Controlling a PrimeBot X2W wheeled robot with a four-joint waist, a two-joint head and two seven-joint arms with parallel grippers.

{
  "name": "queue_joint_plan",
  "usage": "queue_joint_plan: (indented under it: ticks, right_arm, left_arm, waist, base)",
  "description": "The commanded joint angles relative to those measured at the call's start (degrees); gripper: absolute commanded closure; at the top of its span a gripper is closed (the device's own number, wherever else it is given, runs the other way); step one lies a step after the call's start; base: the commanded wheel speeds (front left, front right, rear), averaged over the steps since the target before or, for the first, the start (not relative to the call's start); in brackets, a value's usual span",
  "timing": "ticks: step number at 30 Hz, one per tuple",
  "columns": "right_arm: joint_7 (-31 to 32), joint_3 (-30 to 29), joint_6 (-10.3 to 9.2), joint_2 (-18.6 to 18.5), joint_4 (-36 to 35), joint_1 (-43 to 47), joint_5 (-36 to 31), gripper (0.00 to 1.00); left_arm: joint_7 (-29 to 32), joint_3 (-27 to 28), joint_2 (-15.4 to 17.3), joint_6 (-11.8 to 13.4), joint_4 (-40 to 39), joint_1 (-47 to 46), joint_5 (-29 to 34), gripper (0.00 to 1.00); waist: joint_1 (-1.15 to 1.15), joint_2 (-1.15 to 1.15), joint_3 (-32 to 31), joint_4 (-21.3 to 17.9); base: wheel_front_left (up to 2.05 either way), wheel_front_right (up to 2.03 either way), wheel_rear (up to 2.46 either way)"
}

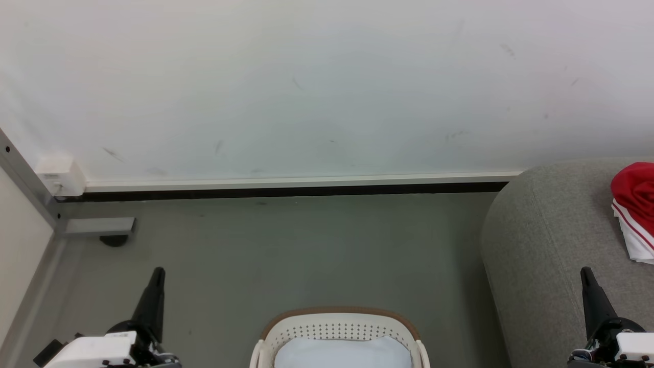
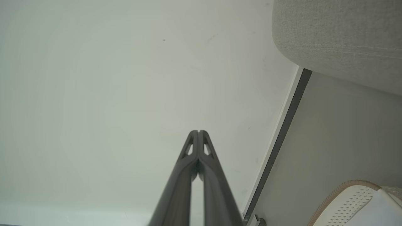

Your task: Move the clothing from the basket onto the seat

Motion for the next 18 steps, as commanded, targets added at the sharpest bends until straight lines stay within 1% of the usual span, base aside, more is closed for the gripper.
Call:
queue_joint_plan:
  ticks: [1, 18]
  right_arm:
    - [-0.16, 0.12, -0.14, -0.34, -0.18, -0.57, 0.33, 1.0]
    - [-0.34, 0.43, -0.14, -0.59, -0.21, -0.53, 0.64, 1.0]
  left_arm:
    - [0.22, 0.15, 0.1, -0.27, -0.17, -0.48, -0.71, 1.0]
    - [0.22, 0.15, 0.1, -0.27, -0.16, -0.48, -0.7, 1.0]
  waist:
    - [0.0, 0.0, 0.0, 0.0]
    - [0.0, 0.0, 0.0, 0.0]
  base:
    - [0.0, 0.0, 0.0]
    - [0.0, 0.0, 0.0]
